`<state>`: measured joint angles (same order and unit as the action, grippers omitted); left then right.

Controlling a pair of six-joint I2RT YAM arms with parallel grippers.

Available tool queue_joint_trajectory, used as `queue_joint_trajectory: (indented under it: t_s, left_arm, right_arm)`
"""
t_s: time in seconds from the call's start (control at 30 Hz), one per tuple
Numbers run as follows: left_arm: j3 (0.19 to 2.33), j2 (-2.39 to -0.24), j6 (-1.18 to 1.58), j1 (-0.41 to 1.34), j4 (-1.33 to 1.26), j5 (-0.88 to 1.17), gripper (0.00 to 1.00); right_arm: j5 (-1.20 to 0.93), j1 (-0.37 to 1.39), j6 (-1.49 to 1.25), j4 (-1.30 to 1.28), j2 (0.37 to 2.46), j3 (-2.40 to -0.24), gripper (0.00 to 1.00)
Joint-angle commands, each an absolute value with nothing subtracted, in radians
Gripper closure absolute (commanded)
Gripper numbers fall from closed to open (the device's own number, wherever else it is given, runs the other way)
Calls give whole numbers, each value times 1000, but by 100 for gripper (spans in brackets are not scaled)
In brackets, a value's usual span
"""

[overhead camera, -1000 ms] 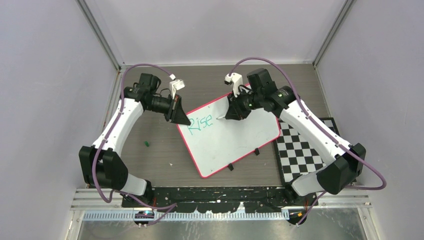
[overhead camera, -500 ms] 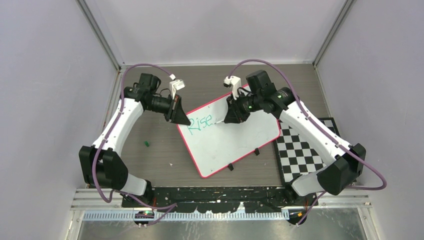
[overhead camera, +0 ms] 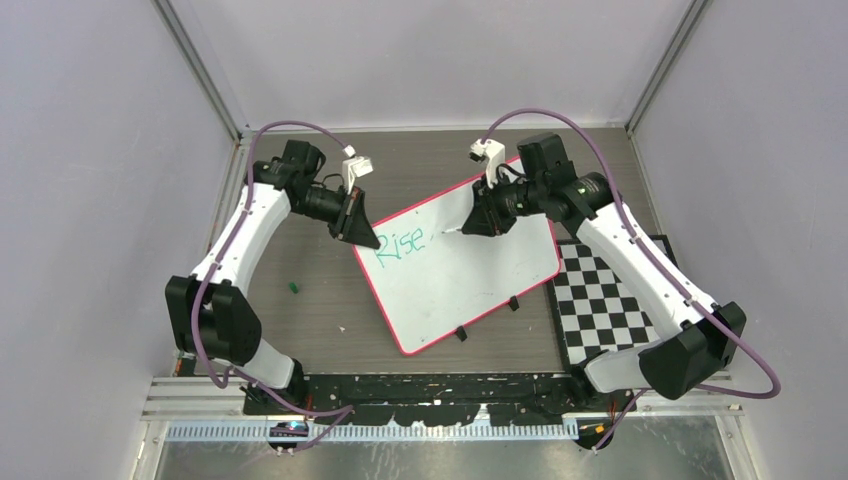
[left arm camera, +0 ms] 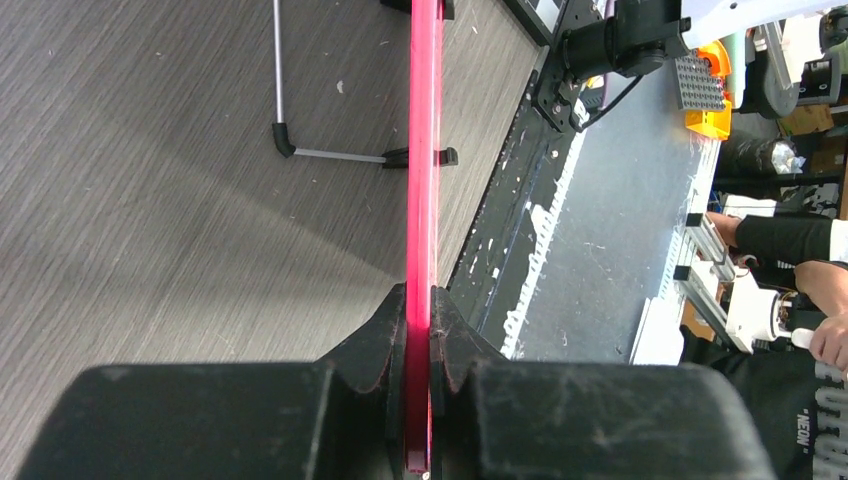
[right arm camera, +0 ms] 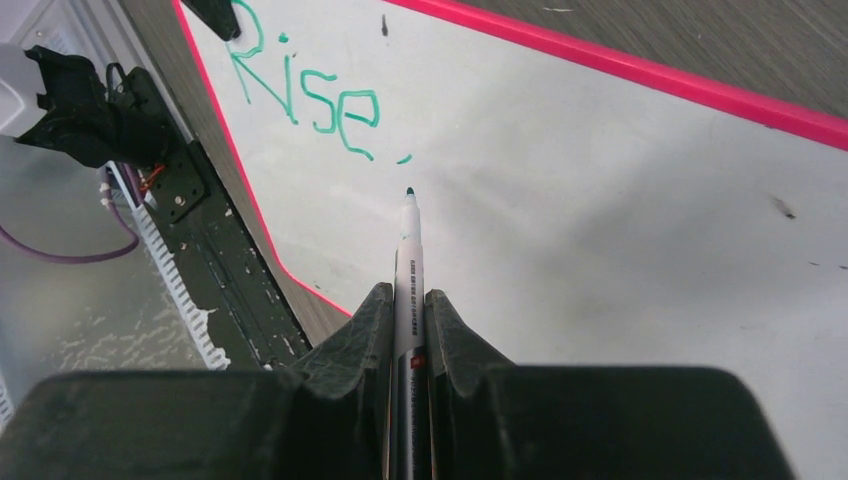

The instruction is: Write a sentence on the whiteboard

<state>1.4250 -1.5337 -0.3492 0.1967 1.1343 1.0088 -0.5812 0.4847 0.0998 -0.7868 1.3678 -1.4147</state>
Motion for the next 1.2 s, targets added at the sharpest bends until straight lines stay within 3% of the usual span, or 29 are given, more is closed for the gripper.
queue_joint_trajectory:
  t_s: [0.0, 0.2, 0.43, 1.17]
  left_arm:
    - [1453, -1545, -390, 216, 1157, 963, 99]
    - [1430, -1517, -369, 215, 1134, 968, 89]
    - [1411, -1505, -363, 216, 1114, 970, 100]
    - [1398, -1490, -358, 223, 1102, 973, 100]
  right_arm:
    - [-538, 467, 101, -724, 1337, -1394, 100]
    - [-499, 464, 84, -674, 1319, -1362, 100]
    - [-451, 463, 87, -650, 1313, -1364, 100]
    - [-491, 484, 57, -666, 1355, -1436, 100]
